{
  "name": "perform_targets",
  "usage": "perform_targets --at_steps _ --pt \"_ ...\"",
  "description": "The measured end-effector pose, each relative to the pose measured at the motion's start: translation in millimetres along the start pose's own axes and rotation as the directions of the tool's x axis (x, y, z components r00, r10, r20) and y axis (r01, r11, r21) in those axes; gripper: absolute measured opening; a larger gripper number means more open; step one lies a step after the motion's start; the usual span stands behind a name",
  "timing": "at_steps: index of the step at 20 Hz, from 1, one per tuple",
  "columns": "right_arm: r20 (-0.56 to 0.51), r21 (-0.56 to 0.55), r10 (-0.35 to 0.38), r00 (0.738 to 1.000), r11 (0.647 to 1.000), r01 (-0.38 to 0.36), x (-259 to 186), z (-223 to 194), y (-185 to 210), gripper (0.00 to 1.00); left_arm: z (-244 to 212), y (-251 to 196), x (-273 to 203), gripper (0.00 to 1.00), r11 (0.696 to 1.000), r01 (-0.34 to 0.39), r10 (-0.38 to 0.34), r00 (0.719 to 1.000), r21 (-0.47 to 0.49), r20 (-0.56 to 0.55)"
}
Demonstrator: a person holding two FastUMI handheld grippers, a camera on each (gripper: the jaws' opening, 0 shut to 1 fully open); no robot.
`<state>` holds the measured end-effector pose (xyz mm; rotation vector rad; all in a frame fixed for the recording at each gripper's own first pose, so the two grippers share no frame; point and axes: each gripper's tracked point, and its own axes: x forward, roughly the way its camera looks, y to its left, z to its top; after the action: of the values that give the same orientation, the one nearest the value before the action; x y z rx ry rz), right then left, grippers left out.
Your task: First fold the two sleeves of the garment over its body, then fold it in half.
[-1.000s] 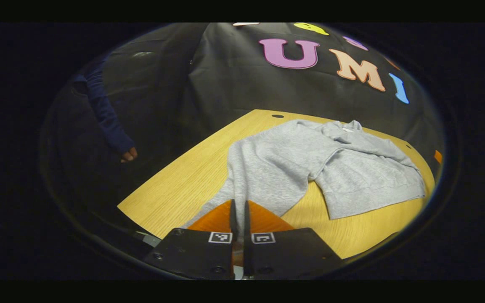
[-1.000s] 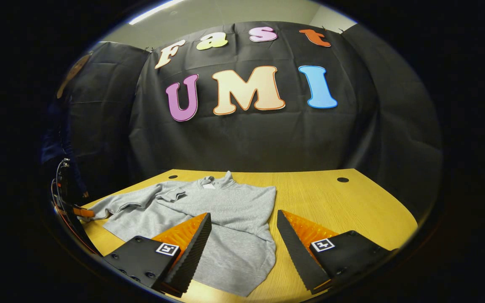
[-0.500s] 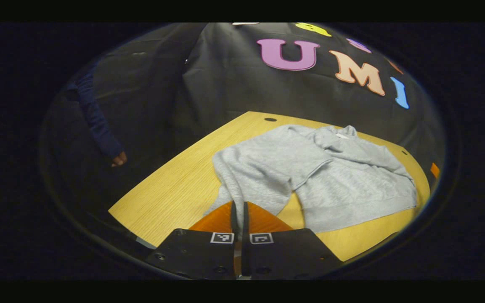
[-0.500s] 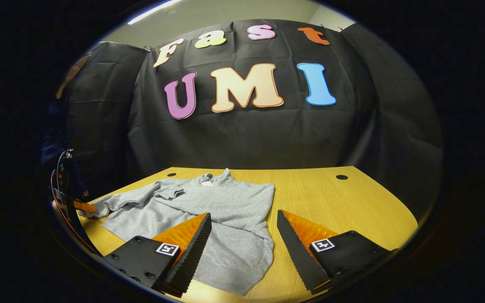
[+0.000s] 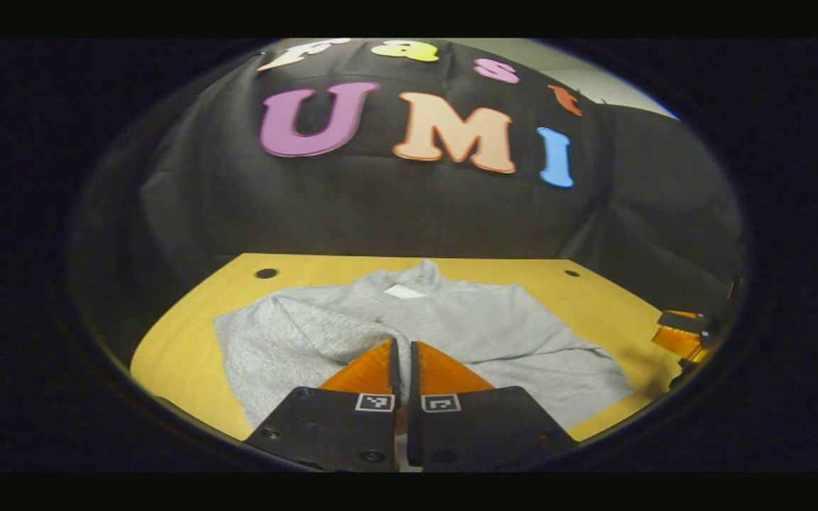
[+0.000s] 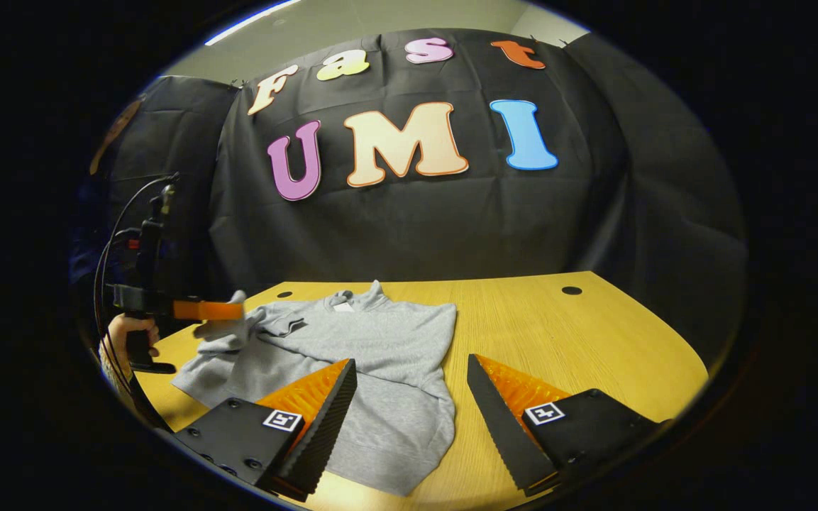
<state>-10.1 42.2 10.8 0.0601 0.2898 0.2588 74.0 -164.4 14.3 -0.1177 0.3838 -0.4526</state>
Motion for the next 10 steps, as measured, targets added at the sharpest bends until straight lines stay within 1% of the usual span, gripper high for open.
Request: perform_targets --at_steps 2,6,8,10 --pt "0.012 0.009 0.002 1.0 1.0 -0.002 -2.4 4.2 0.5 0.98 7.6 -33.0 31.6 0.0 0.999 0.046 -0.046 0.999 0.017 -0.002" --pt "0.009 0.008 0.0 1.0 1.0 0.0 2.2 4.4 -2.8 0.98 21.6 -87.3 76.5 0.0 0.99 0.108 -0.108 0.994 0.088 -0.002" --pt "0.002 0.015 0.003 1.0 1.0 -0.003 2.3 2.3 -2.3 0.98 25.2 -106.7 94.5 0.0 0.986 0.123 -0.123 0.992 0.112 -0.006" --pt "-0.004 0.016 0.005 1.0 1.0 -0.005 2.8 0.3 -2.8 0.98 21.4 -118.1 109.8 0.0 0.984 0.121 -0.12 0.993 0.134 -0.015"
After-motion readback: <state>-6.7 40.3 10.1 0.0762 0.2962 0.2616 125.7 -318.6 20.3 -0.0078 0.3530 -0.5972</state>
